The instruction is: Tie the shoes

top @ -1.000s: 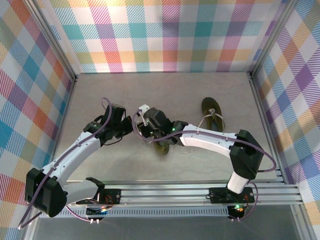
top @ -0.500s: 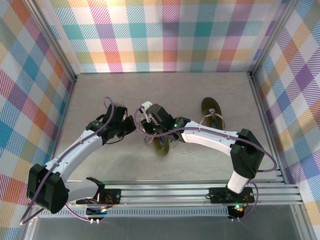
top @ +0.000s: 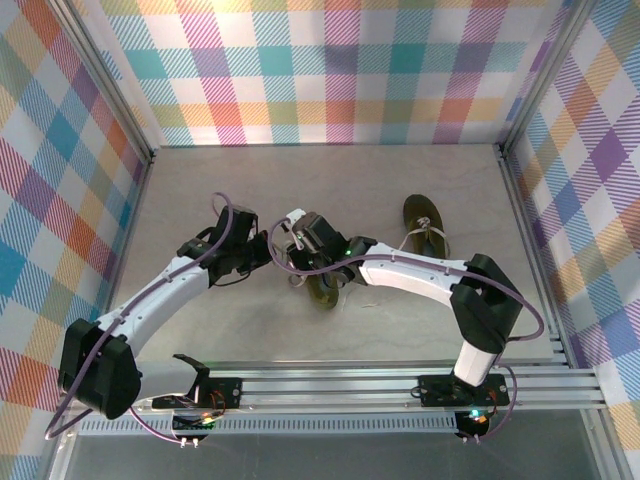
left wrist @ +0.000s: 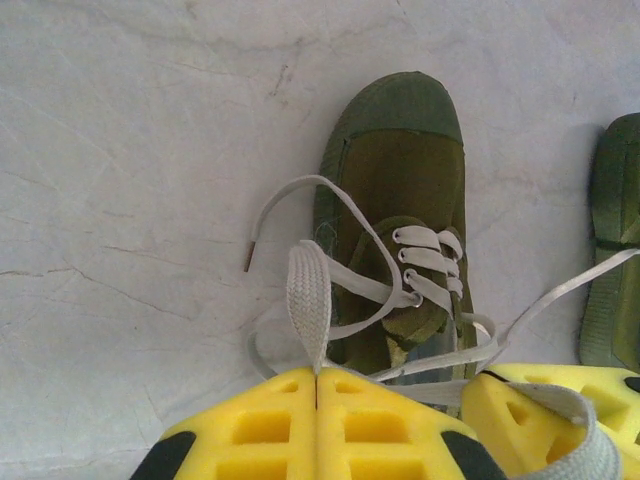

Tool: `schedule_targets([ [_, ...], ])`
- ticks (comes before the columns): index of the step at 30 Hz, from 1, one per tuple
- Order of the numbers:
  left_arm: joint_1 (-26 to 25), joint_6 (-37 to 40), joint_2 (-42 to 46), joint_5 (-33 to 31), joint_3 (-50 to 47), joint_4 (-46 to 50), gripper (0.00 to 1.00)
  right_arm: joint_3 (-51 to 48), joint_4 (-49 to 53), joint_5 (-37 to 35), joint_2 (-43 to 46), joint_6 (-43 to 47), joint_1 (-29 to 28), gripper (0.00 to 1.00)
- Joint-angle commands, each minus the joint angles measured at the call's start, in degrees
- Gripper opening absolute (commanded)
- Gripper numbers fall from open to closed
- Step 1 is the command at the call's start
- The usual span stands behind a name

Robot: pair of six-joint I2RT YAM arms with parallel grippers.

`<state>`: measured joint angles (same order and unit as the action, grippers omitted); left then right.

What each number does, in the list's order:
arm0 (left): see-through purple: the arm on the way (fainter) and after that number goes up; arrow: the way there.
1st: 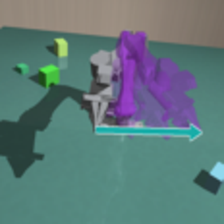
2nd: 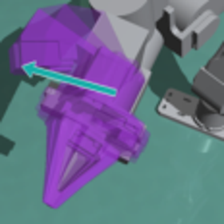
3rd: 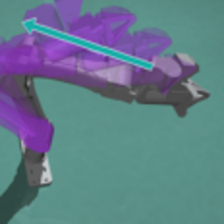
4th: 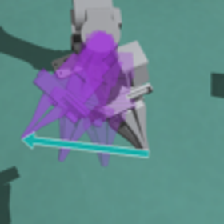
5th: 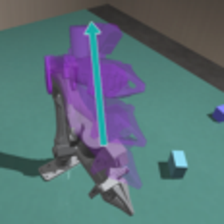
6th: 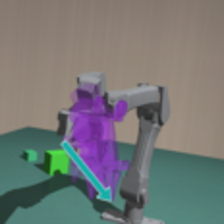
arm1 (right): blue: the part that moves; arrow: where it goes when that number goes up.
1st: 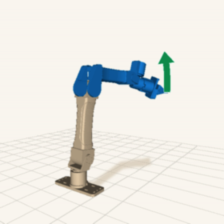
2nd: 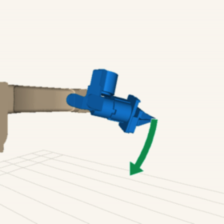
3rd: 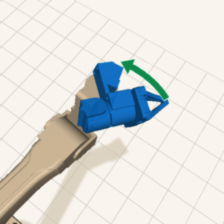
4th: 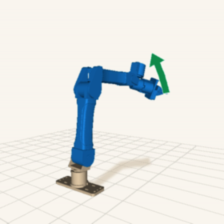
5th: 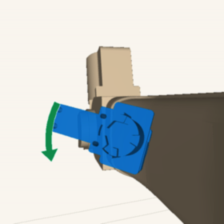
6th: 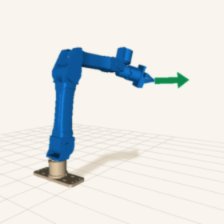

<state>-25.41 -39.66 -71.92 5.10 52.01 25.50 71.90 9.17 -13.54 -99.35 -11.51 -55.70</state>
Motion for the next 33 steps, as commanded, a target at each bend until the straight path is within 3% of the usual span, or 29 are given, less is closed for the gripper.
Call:
schedule_targets([
  [1, 0.6, 0.6, -0.6, 0.5, -0.7, -1.4, 0.02, -0.5, 0.3, -1.1, -1.3, -0.4, 0.7, 0.01],
  [12, 0.8, 0.5, 2.9, -6.0, -4.0, 1.2, 0.43, 4.8, 6.1, -1.1, -6.4, -4.6, 3.7, 0.00],
  [15, 0.9, 0.5, 4.3, -7.0, -5.9, 1.5, 0.49, 6.4, 7.5, -1.0, -7.7, -4.8, 4.4, 0.00],
  [22, -0.5, 3.3, 8.0, -4.4, -12.5, -3.4, 0.38, 11.2, 10.5, -0.6, -10.8, -4.1, 5.5, 0.00],
  [33, -5.2, 6.2, 10.4, -5.6, -17.0, -7.8, 0.33, 22.8, 16.7, -2.3, -19.6, 3.5, 5.9, 0.00],
])
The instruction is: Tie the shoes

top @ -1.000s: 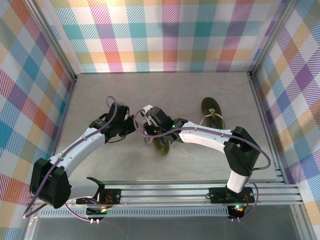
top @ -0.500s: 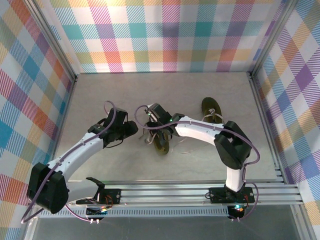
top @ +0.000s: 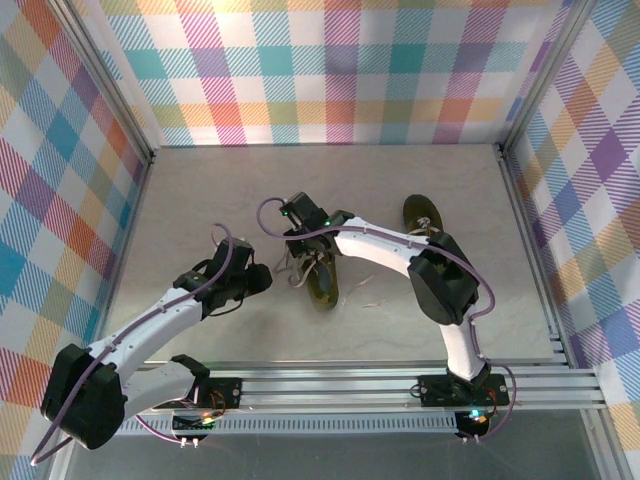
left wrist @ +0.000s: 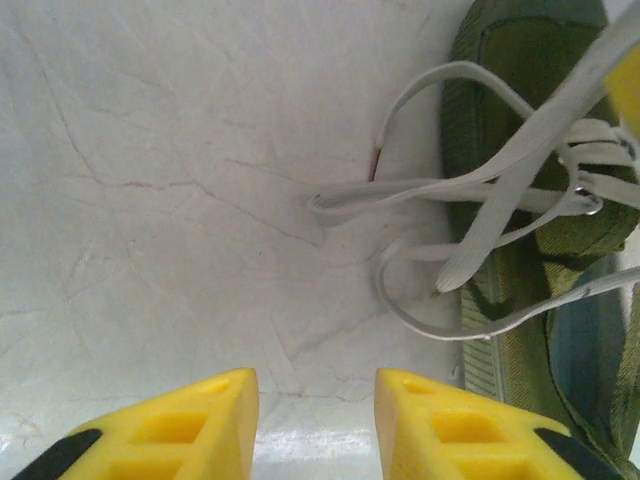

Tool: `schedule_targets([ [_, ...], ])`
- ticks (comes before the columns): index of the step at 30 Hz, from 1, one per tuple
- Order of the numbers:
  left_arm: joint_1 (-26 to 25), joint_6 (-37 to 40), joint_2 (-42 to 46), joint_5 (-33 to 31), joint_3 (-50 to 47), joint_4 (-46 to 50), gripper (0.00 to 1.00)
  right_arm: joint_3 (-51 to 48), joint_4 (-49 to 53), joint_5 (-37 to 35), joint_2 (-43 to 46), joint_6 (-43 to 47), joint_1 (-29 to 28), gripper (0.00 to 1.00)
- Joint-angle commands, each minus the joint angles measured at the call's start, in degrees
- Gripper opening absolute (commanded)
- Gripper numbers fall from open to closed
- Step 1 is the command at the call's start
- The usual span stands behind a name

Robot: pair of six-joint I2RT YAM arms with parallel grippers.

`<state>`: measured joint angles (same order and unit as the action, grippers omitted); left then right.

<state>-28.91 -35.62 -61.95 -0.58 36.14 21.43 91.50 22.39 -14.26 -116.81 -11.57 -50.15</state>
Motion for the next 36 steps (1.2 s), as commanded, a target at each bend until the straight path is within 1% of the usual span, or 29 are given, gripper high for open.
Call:
schedule_targets([
  [1, -2.7, 2.8, -0.1, 0.1, -1.3, -4.6, 0.31, 4.0, 3.8, -2.2, -2.5, 3.8, 0.3, 0.00],
  [4, -5.6, 4.7, -2.6, -0.9, -1.2, -7.6, 0.28, 5.8, 5.6, -2.7, -3.5, 4.0, 0.7, 0.00],
  [6, -6.6, 5.2, -4.8, -2.1, -0.4, -7.9, 0.27, 6.4, 6.8, -2.4, -3.6, 3.7, 1.0, 0.00],
  [10, -7.6, 4.0, -9.6, -1.9, 0.0, -10.8, 0.26, 5.8, 7.4, -1.4, -2.9, 3.3, 1.5, 0.00],
  [13, -8.4, 1.5, -14.1, -2.7, 0.8, -12.1, 0.24, 4.8, 7.0, 0.1, -2.0, 2.6, 2.1, 0.00],
  [17, -8.6, -1.7, -17.9, -4.1, 1.7, -14.2, 0.22, 3.7, 6.1, 2.1, -1.0, 2.1, 2.3, 0.00],
  [21, -8.6, -3.6, -19.8, -5.4, 2.7, -15.6, 0.21, 2.7, 5.4, 4.1, -0.2, 1.8, 2.3, 0.00],
  [27, -8.6, -5.4, -21.1, -4.7, 2.5, -18.7, 0.22, 1.3, 4.6, 5.6, 1.2, 1.3, 2.3, 0.00],
  [36, -8.6, -6.1, -25.9, -5.0, 4.8, -17.1, 0.21, 0.7, 4.3, 5.9, 1.8, 1.1, 2.3, 0.00],
])
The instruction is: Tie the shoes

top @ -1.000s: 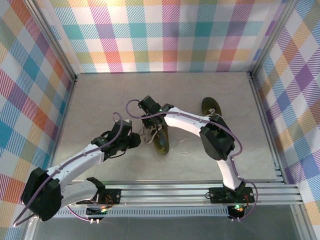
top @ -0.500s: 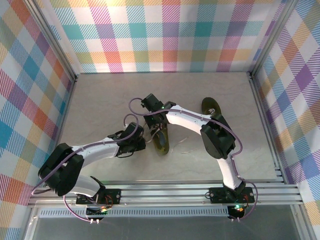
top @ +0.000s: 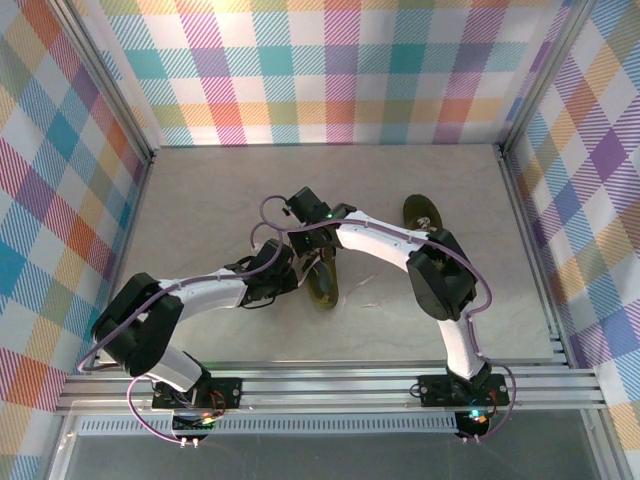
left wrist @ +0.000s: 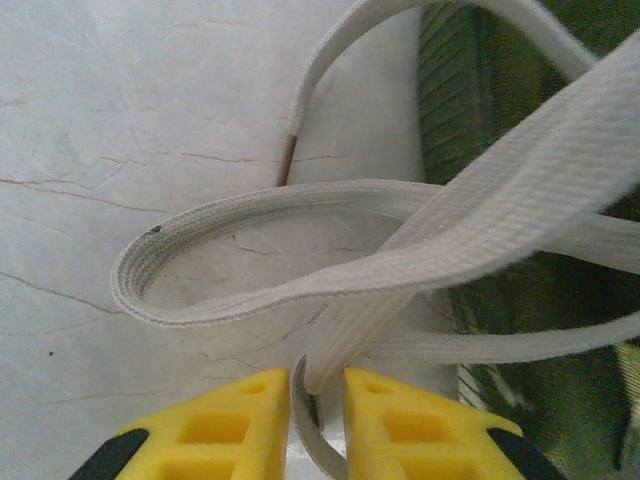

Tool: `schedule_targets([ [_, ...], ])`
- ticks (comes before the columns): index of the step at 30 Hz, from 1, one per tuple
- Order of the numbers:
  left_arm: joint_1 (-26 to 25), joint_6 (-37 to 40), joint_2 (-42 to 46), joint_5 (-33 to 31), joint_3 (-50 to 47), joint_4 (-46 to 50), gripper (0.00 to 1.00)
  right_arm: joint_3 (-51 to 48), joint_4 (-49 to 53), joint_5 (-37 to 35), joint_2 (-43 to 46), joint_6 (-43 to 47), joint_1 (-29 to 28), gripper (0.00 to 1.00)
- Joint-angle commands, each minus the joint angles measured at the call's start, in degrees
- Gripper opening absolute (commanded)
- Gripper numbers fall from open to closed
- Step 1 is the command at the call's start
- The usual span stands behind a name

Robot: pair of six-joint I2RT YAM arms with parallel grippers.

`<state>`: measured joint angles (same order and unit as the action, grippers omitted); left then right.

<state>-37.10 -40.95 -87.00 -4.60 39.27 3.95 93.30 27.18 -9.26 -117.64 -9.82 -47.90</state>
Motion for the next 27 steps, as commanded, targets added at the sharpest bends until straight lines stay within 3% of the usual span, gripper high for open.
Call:
schedule_targets([
  [1, -0.4, -0.8, -1.2, -1.1, 1.9, 0.9, 0.21, -1.2, -0.5, 0.8, 2.6, -0.7, 0.0, 0.00],
  [12, -1.6, -1.0, -3.9, -0.8, 2.2, 1.9, 0.21, -1.4, -0.6, 0.4, 3.0, -0.8, 0.1, 0.00],
  [22, -1.9, -1.3, 0.6, -3.0, 2.5, 5.8, 0.01, -2.1, -0.9, 0.6, 3.9, -0.9, 0.1, 0.00],
  [27, -1.9, -0.2, 5.6, -5.0, 3.3, 10.3, 0.00, -3.0, -1.7, 0.9, 5.5, -0.5, 0.1, 0.00],
])
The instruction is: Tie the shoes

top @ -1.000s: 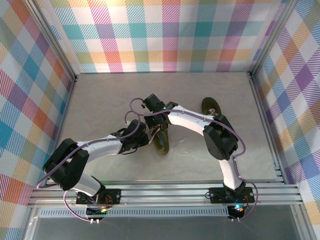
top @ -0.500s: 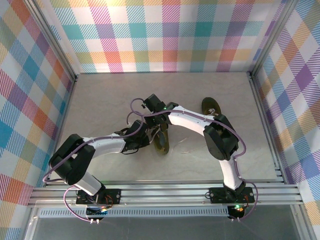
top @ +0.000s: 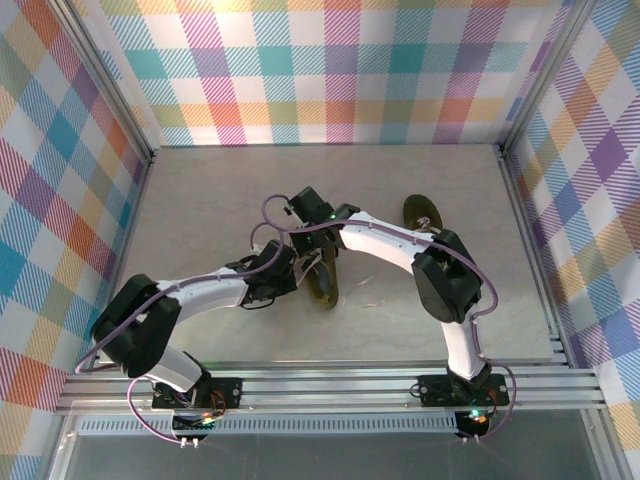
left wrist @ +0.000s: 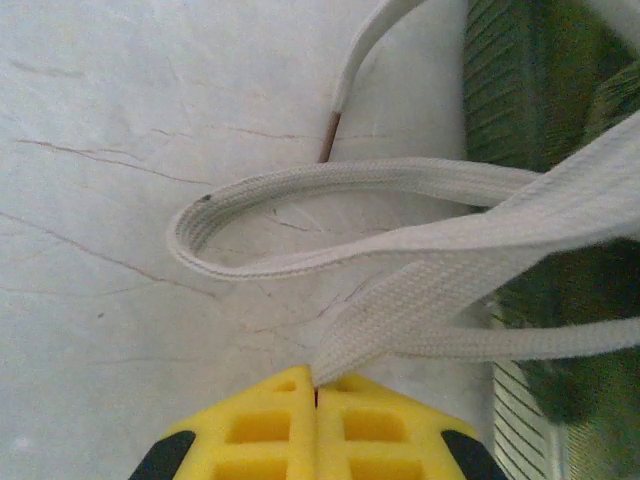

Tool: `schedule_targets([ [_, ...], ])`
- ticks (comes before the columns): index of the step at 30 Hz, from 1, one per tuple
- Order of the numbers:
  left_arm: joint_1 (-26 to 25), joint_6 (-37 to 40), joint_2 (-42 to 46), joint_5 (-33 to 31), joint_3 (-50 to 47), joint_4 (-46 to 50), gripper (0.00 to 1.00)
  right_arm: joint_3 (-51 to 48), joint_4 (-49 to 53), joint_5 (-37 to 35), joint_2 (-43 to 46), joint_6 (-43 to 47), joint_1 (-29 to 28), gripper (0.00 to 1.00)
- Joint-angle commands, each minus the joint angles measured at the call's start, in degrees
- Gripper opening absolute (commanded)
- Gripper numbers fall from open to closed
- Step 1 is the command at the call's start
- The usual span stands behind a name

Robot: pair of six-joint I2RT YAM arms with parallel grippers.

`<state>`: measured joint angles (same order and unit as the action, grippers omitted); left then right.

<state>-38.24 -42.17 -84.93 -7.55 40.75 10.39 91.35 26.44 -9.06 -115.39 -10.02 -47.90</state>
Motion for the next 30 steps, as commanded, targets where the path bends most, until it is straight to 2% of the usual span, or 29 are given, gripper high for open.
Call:
schedule_targets([
  [1, -0.7, 1.3, 4.3, -2.6, 2.0, 4.8, 0.00, -1.5, -1.4, 0.6, 3.8, -0.3, 0.1, 0.00],
  [12, -0.7, 2.3, 6.4, -3.9, 1.7, 8.4, 0.00, -6.0, -4.9, -7.2, 11.3, -0.7, 0.1, 0.00],
  [18, -0.7, 2.3, 6.2, -3.9, 1.4, 8.2, 0.00, -6.5, -5.0, -6.7, 13.0, -0.8, 0.1, 0.00],
  [30, -0.7, 2.5, 5.0, -3.1, 0.3, 6.5, 0.00, -5.3, -5.8, -10.3, 18.4, -3.0, 0.1, 0.00],
])
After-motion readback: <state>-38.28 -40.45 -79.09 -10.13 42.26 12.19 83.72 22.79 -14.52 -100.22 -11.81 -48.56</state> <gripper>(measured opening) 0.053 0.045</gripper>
